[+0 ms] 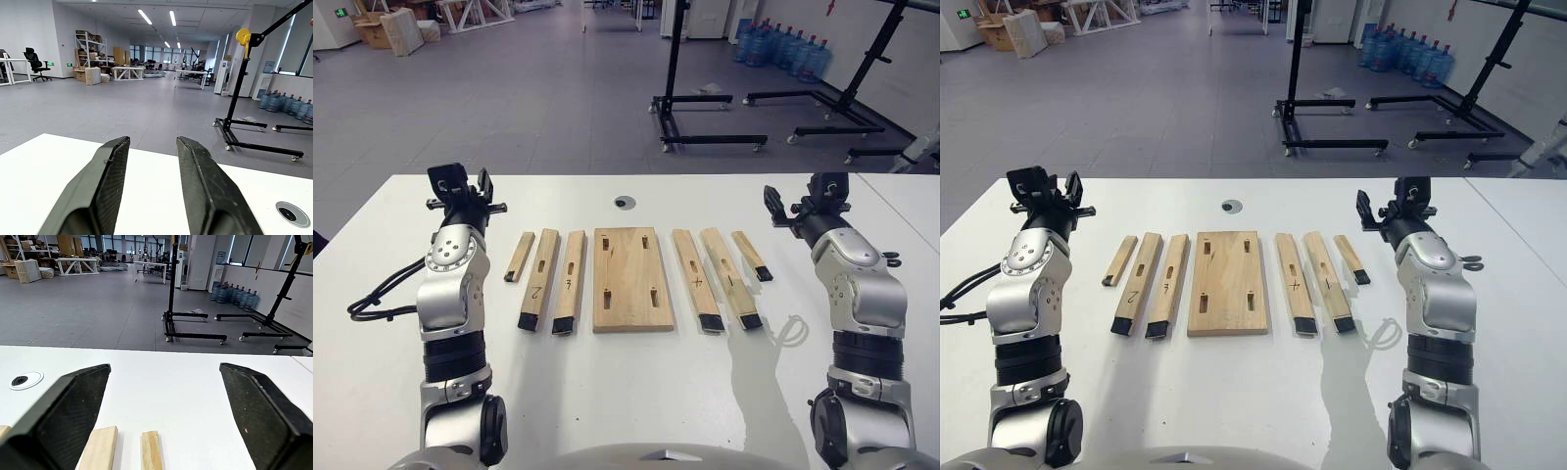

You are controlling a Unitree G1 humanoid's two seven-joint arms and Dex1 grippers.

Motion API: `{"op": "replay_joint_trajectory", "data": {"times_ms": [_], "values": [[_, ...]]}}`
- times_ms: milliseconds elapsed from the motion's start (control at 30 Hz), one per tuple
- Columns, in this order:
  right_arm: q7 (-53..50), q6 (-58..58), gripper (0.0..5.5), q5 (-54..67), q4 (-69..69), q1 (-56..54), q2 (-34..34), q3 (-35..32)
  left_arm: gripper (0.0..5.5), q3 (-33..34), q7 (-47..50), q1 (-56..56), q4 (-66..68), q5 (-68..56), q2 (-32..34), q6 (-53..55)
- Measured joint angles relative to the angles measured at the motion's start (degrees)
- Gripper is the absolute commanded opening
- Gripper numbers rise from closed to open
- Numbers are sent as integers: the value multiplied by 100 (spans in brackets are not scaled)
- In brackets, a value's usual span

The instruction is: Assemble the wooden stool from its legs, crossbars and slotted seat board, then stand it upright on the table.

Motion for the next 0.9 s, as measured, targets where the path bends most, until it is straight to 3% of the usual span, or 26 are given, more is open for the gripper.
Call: {"op": "replay_joint_trajectory", "data": {"times_ms": [900], "values": [[-10,-150,411,-95,132,16,67,165,173,-161,66,85,399,240,14,-478]]}}
